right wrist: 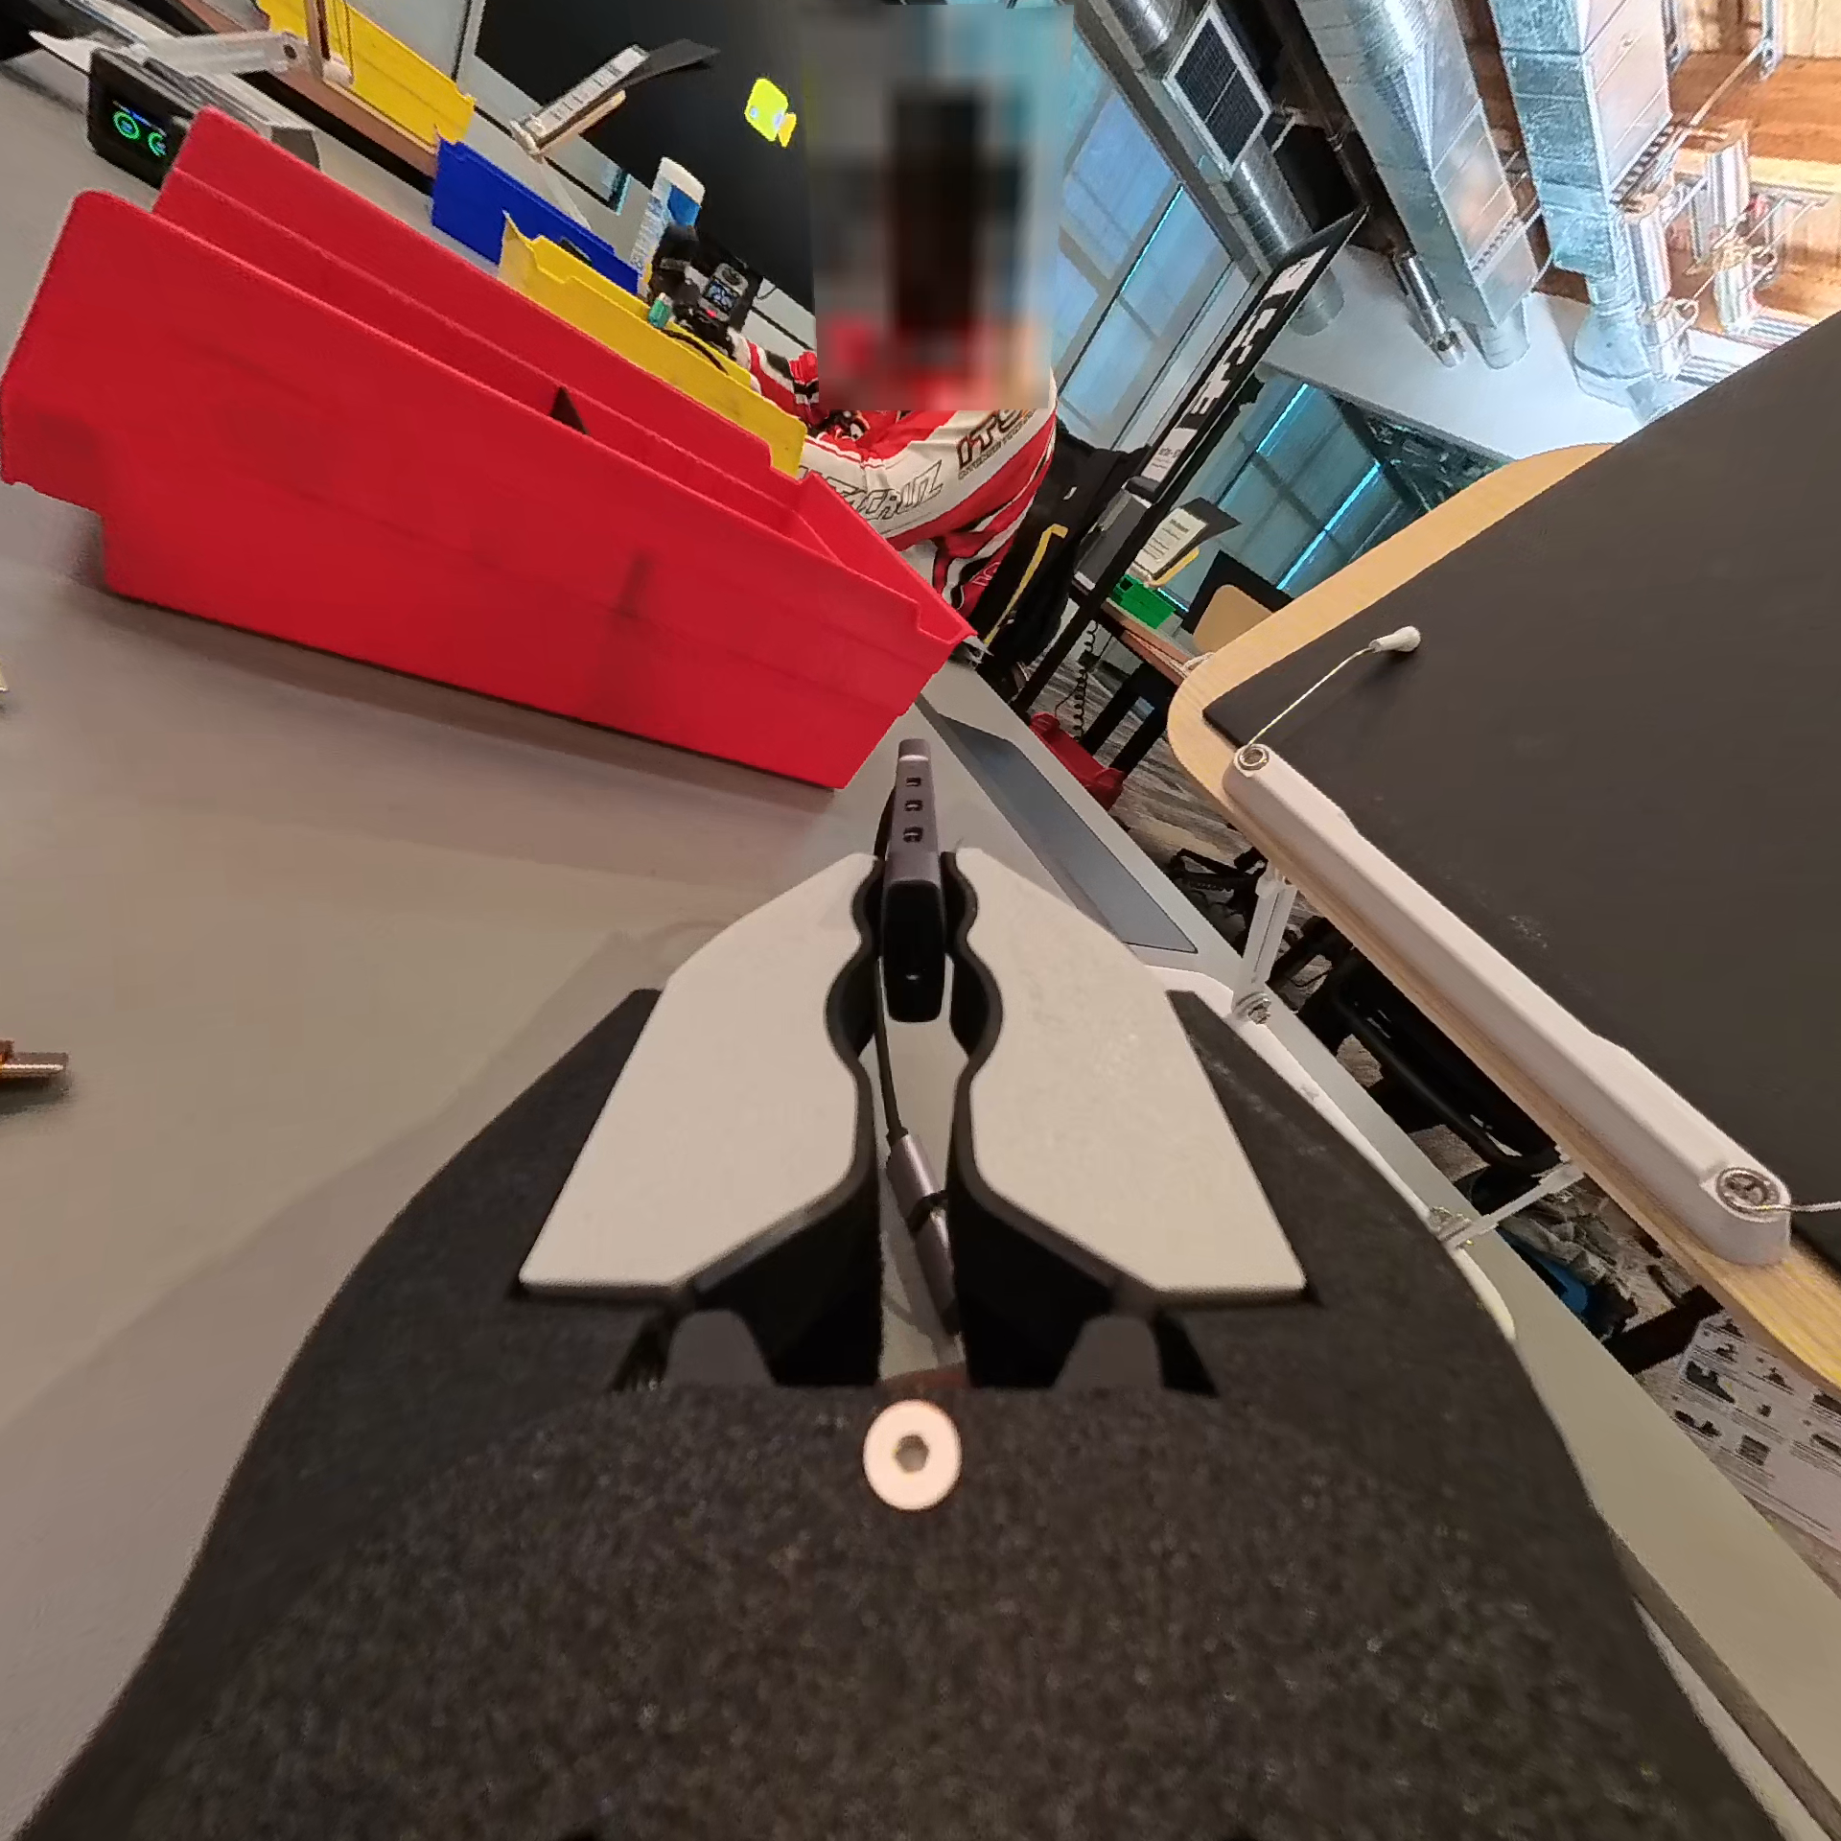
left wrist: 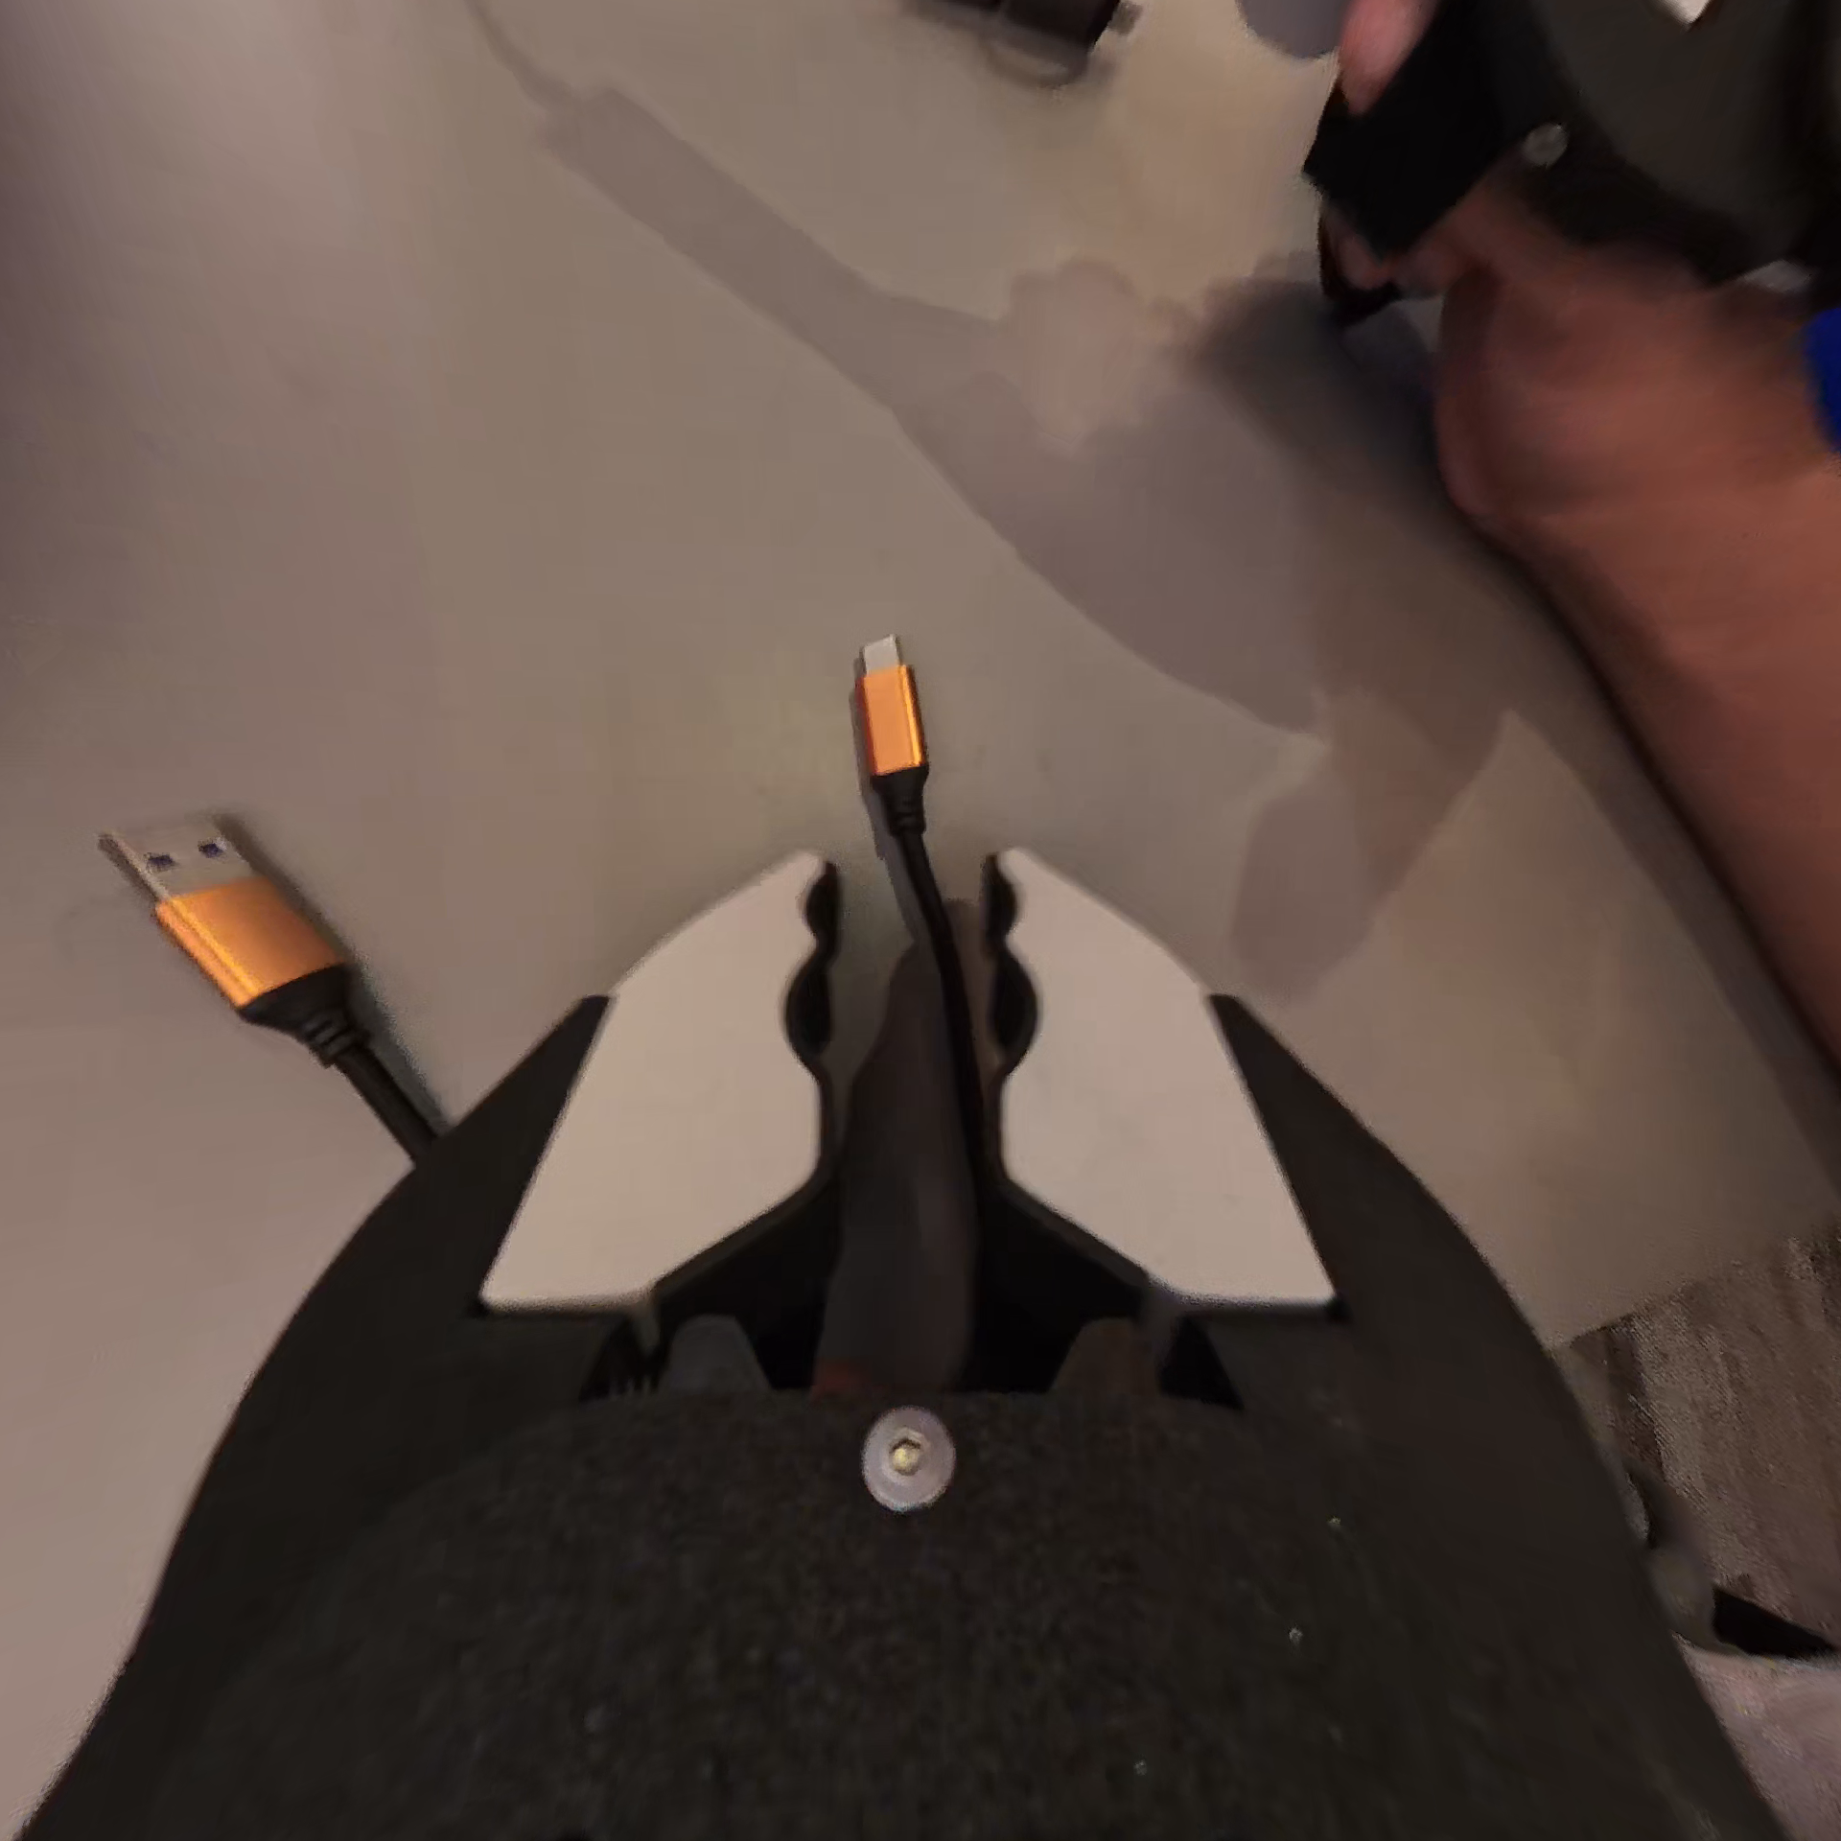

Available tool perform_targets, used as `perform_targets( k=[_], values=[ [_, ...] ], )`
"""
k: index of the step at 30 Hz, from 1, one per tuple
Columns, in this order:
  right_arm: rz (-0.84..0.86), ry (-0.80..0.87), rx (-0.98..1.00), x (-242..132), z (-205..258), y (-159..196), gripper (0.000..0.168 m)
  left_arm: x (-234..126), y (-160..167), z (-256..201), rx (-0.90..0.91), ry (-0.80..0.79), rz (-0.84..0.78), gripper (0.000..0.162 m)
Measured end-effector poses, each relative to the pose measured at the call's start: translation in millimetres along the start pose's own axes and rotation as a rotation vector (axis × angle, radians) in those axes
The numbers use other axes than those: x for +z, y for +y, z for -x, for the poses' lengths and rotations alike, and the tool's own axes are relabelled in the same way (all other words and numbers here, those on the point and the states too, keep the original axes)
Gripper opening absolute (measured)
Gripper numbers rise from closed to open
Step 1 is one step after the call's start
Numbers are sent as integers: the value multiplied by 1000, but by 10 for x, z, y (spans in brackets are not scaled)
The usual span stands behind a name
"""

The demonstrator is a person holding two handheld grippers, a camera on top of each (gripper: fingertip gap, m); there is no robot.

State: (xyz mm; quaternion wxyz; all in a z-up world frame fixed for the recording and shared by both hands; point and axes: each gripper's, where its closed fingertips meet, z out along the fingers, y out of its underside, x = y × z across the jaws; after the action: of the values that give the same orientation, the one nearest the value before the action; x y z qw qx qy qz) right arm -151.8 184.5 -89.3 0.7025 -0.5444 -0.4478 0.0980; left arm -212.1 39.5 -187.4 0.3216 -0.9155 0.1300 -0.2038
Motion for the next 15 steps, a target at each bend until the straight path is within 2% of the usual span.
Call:
perform_targets(
  k=[3,11,15],
  values=[
    [-3,-5,6,1,2,-3,9,27,50,-62,90,11,27,5],
    [-3,-13,-5,10,29,-8,9,67,60,-178,372,20,34,4],
    [-3,-18,-40,15,64,-15,9,-139,-299,-128,566,-59,-49,3]
  ],
)
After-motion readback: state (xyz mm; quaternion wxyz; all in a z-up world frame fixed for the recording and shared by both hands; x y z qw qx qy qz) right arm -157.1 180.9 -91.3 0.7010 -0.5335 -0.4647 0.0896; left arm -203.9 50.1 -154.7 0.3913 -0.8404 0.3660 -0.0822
